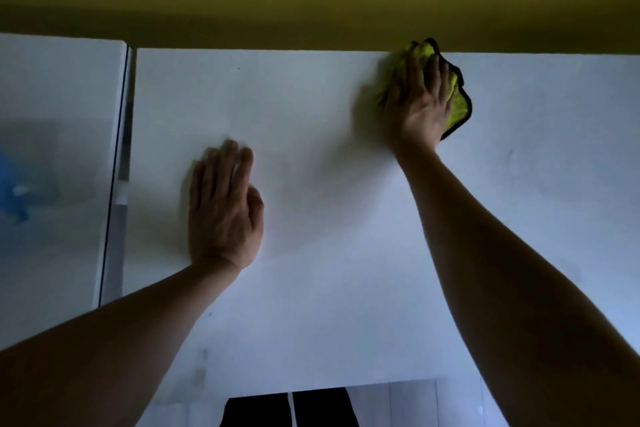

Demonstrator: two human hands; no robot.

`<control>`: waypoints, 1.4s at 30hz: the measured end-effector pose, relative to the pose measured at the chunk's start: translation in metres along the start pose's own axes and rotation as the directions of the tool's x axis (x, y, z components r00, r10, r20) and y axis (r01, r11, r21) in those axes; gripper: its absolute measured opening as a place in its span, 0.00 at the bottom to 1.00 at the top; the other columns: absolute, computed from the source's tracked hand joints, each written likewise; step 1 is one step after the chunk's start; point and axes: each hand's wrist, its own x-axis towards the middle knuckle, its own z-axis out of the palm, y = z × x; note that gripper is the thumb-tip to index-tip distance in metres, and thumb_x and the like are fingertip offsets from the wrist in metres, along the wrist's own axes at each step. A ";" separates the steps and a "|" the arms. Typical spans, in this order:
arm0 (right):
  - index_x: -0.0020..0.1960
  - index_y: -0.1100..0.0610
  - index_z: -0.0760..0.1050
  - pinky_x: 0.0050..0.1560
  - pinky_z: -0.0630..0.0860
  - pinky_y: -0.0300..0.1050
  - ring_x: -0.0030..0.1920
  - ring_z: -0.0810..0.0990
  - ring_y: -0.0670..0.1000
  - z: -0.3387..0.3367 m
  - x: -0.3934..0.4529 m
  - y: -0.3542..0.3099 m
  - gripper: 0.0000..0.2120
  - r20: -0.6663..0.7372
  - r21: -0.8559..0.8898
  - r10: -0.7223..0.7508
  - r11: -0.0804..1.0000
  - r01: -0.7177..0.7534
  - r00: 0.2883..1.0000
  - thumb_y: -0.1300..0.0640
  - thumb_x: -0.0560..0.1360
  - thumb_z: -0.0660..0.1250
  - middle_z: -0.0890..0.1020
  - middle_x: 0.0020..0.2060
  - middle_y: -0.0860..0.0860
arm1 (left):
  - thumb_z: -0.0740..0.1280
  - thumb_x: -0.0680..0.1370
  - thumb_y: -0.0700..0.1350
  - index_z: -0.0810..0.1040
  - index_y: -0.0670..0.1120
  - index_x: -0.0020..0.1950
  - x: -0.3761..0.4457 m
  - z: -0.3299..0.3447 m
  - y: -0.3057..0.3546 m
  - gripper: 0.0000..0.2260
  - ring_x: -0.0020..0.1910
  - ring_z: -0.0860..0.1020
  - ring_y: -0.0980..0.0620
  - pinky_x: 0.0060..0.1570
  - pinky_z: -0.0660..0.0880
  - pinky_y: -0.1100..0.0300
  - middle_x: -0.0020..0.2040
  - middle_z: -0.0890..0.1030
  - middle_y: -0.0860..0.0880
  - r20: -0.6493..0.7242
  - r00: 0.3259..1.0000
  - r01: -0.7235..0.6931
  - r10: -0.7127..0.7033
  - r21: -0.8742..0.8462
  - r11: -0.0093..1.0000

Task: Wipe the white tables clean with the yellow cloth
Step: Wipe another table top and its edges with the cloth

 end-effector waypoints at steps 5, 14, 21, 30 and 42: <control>0.79 0.49 0.63 0.77 0.53 0.54 0.80 0.55 0.57 0.024 -0.090 -0.073 0.31 0.090 0.108 -0.321 0.944 0.311 0.943 0.48 0.77 0.63 0.61 0.79 0.56 | 0.57 0.83 0.45 0.65 0.42 0.81 -0.001 -0.002 -0.002 0.25 0.81 0.60 0.37 0.81 0.55 0.41 0.82 0.63 0.41 0.033 0.999 -0.012 0.012 -0.001 1.000; 0.77 0.49 0.66 0.77 0.54 0.56 0.79 0.57 0.58 -0.009 -0.152 0.001 0.26 0.025 0.133 -0.218 0.968 0.213 0.976 0.48 0.80 0.63 0.64 0.78 0.55 | 0.57 0.83 0.44 0.66 0.42 0.80 -0.004 -0.001 0.000 0.25 0.81 0.60 0.36 0.81 0.53 0.42 0.82 0.64 0.40 0.017 1.000 -0.018 0.019 -0.055 0.998; 0.76 0.52 0.67 0.77 0.55 0.54 0.79 0.58 0.58 -0.052 -0.172 0.090 0.24 -0.044 0.074 -0.020 0.997 0.023 0.999 0.53 0.81 0.63 0.64 0.78 0.55 | 0.55 0.82 0.46 0.64 0.44 0.80 -0.006 0.006 -0.003 0.25 0.78 0.62 0.36 0.80 0.52 0.42 0.81 0.64 0.41 -0.032 0.999 -0.032 0.032 -0.020 0.999; 0.77 0.49 0.66 0.75 0.59 0.61 0.80 0.55 0.54 -0.017 -0.301 0.027 0.29 0.016 0.084 -0.200 0.977 0.198 0.980 0.45 0.77 0.59 0.64 0.78 0.53 | 0.57 0.82 0.40 0.67 0.45 0.76 -0.010 -0.006 0.015 0.21 0.73 0.66 0.32 0.75 0.58 0.39 0.81 0.62 0.39 0.021 0.997 -0.076 0.076 0.030 0.997; 0.75 0.53 0.69 0.76 0.59 0.57 0.78 0.61 0.60 -0.086 -0.275 0.197 0.28 -0.119 0.093 0.086 0.993 -0.075 0.989 0.53 0.75 0.63 0.67 0.76 0.57 | 0.61 0.83 0.43 0.64 0.42 0.81 -0.084 0.006 0.147 0.26 0.81 0.60 0.38 0.80 0.53 0.44 0.83 0.61 0.41 0.178 0.915 -0.324 0.363 -0.212 0.922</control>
